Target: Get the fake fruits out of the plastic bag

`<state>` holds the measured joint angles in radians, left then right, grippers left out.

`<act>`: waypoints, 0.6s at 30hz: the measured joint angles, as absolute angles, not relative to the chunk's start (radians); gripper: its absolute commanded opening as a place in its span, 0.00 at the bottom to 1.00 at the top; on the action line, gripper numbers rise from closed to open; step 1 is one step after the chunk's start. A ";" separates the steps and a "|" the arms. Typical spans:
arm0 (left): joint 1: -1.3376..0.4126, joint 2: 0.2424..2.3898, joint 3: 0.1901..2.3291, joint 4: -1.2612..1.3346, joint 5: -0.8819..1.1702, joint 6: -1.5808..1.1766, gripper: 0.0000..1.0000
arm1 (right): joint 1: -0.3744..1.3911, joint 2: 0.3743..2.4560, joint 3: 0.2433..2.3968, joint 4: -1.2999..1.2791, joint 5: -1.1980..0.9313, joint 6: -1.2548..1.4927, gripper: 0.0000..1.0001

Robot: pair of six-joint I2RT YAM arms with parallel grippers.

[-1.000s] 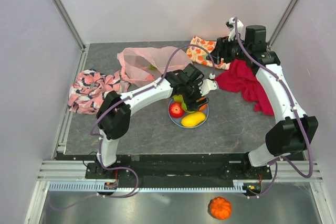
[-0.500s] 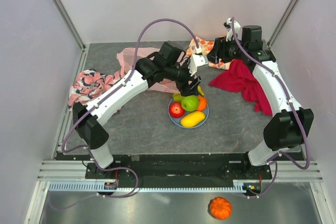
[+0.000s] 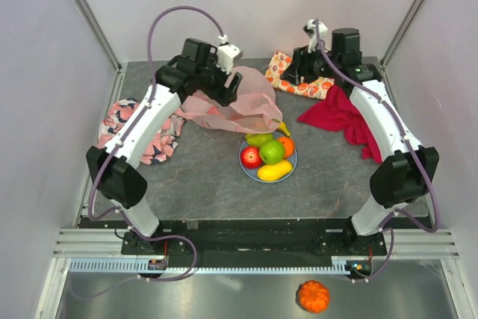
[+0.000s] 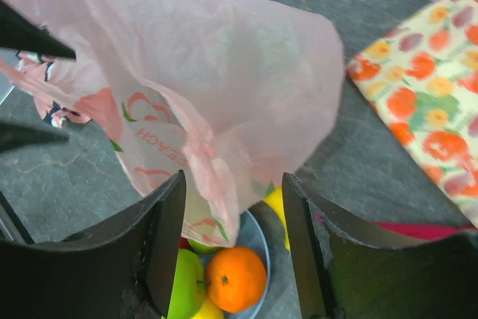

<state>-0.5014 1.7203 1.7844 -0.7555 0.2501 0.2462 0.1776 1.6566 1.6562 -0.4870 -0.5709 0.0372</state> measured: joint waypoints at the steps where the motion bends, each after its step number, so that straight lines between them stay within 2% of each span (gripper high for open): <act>1: -0.480 1.711 1.780 -0.764 0.236 0.245 0.77 | 0.198 1.667 1.666 -0.485 -0.571 0.034 0.58; 5: -0.430 1.663 1.744 -0.795 0.247 0.247 0.61 | 0.303 1.740 1.725 -0.478 -0.581 0.025 0.50; 8: -0.437 1.671 1.740 -0.797 0.314 0.263 0.56 | 0.359 1.823 1.776 -0.474 -0.600 0.024 0.50; 9: -0.441 1.683 1.740 -0.798 0.329 0.273 0.56 | 0.373 1.857 1.792 -0.473 -0.603 0.024 0.52; 10: -0.442 1.699 1.740 -0.797 0.341 0.284 0.56 | 0.384 1.884 1.801 -0.472 -0.603 0.024 0.63; 11: -0.445 1.720 1.740 -0.798 0.346 0.296 0.59 | 0.392 1.906 1.806 -0.472 -0.603 0.023 0.68; 13: -0.443 1.763 1.740 -0.798 0.348 0.318 0.62 | 0.402 1.935 1.808 -0.482 -0.598 0.023 0.94; 14: -0.439 1.789 1.740 -0.799 0.349 0.328 0.64 | 0.407 1.945 1.808 -0.492 -0.590 0.014 0.98; 18: -0.415 1.876 1.740 -0.805 0.346 0.350 0.69 | 0.423 1.940 1.808 -0.532 -0.529 -0.062 0.98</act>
<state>-0.4149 1.8755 1.7401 -0.8055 0.3458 0.3496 0.4229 1.9400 1.8084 -0.5320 -0.5289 -0.0620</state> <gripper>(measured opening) 0.662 0.979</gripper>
